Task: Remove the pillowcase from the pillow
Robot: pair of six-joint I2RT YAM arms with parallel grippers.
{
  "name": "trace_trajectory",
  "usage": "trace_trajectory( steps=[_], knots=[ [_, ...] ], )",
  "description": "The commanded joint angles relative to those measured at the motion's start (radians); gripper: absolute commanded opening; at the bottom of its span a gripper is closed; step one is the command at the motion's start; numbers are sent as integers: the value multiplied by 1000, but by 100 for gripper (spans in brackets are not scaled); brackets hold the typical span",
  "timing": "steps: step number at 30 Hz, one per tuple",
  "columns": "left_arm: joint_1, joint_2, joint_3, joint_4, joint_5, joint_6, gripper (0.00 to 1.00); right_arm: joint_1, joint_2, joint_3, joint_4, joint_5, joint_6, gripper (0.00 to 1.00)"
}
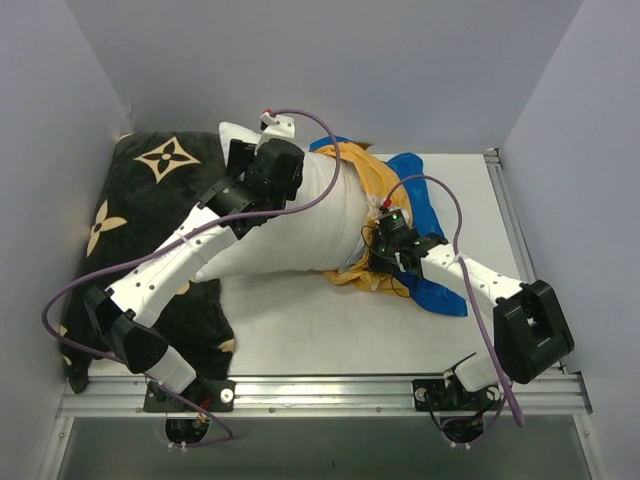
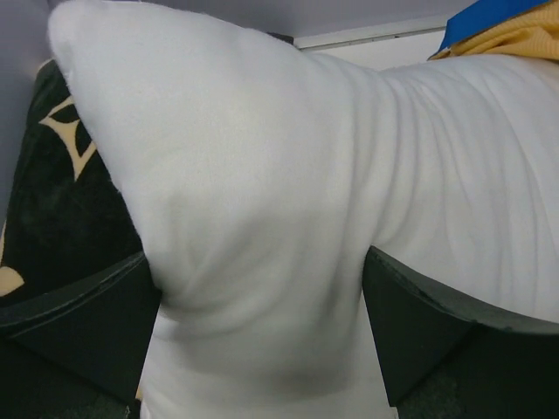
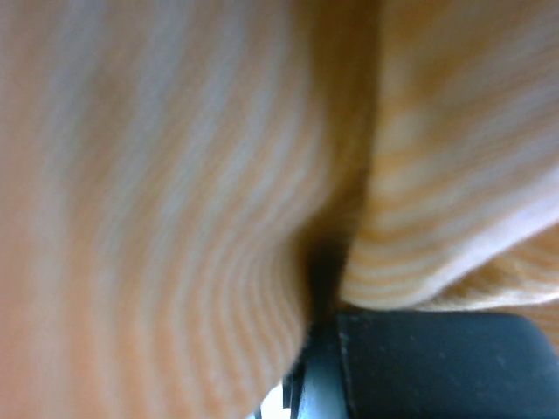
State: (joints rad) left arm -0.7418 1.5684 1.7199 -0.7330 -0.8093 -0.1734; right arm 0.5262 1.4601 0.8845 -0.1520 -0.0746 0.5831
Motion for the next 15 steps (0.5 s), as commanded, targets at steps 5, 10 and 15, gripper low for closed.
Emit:
trace_trajectory(
  steps=[5,10,15],
  knots=[
    [-21,-51,118,80,-24,25,97,24,20,36,37,-47,12,0],
    [-24,-19,121,73,170,9,97,24,23,37,37,-48,11,0],
    [-4,99,100,50,313,-40,98,24,20,33,34,-37,12,0]
  ],
)
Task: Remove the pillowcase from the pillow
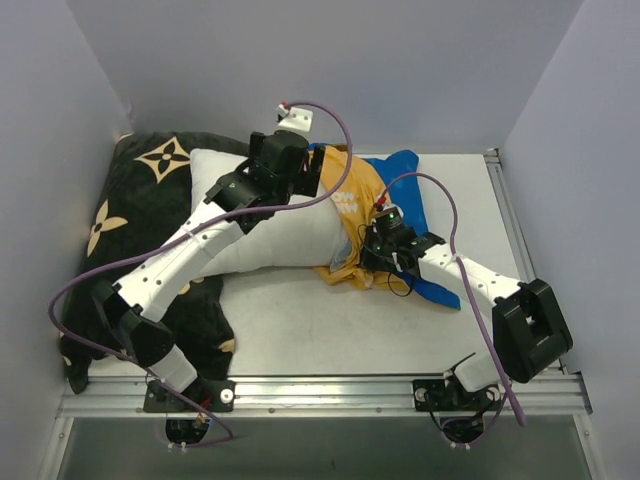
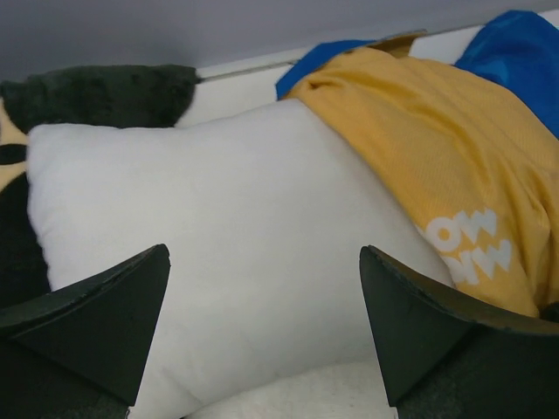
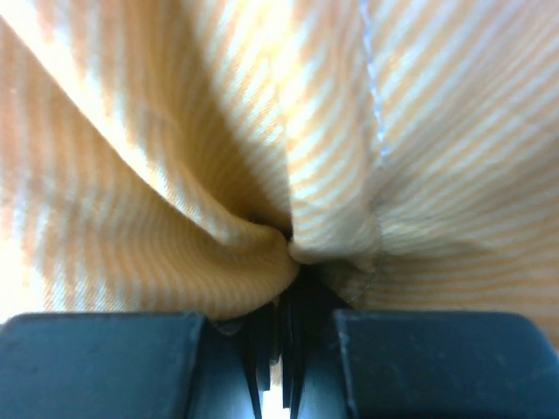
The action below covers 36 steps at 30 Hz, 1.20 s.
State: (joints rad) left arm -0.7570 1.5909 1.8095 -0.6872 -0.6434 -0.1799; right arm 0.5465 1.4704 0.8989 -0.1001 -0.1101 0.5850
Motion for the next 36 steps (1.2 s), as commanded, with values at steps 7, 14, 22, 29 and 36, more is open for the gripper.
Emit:
trace_trajectory(
  steps=[7,14,22,29,36],
  knots=[
    [50,196,-53,18,375,-58,97,0,2,28,-30,4,4,0],
    [84,302,-122,38,422,-66,97,-8,11,31,-33,3,4,0],
    [139,363,-243,127,499,-98,6,-19,16,54,-43,3,6,0],
    [151,235,-199,109,432,-92,0,-75,-4,95,-98,53,-14,0],
    [226,172,118,-81,294,-23,0,-253,-102,115,-211,161,-57,0]
  ],
)
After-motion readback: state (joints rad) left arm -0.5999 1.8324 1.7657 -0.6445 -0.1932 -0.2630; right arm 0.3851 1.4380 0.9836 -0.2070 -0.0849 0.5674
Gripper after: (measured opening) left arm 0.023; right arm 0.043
